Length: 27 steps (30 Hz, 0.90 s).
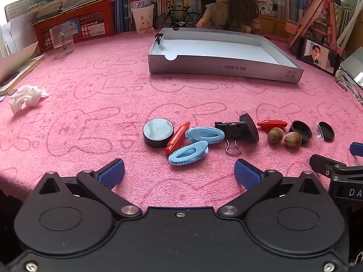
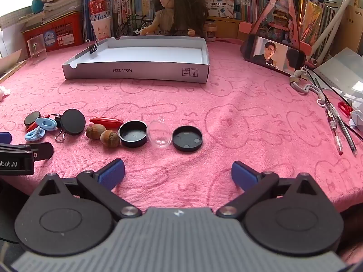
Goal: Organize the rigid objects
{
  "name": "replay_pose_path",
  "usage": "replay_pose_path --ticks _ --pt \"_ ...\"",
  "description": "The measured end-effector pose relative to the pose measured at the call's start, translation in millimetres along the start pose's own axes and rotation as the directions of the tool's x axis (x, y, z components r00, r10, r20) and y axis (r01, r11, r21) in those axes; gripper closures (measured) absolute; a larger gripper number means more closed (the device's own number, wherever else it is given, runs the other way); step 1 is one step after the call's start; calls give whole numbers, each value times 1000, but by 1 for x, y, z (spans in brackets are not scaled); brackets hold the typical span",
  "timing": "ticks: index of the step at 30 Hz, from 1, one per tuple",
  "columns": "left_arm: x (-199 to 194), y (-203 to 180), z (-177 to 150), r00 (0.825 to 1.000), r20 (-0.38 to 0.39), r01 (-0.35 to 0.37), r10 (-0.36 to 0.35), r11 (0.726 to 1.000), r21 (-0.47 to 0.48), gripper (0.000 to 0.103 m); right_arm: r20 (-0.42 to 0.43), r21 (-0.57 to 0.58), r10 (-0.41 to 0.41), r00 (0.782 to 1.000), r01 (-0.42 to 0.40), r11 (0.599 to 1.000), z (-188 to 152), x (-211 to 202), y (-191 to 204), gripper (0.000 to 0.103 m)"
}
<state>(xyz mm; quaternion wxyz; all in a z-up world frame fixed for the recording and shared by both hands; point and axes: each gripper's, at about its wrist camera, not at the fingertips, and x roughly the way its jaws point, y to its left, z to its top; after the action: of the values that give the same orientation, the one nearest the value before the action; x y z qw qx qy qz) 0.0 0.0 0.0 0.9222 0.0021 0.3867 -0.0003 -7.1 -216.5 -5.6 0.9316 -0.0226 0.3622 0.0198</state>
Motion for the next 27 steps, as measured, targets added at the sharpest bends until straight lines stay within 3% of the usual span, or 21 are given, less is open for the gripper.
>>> replay_pose_path --ticks 27 --pt "0 0 0 1000 -7 -2 2 1000 -2 0 1 1 -1 1000 1 1000 0 -1 1 0"
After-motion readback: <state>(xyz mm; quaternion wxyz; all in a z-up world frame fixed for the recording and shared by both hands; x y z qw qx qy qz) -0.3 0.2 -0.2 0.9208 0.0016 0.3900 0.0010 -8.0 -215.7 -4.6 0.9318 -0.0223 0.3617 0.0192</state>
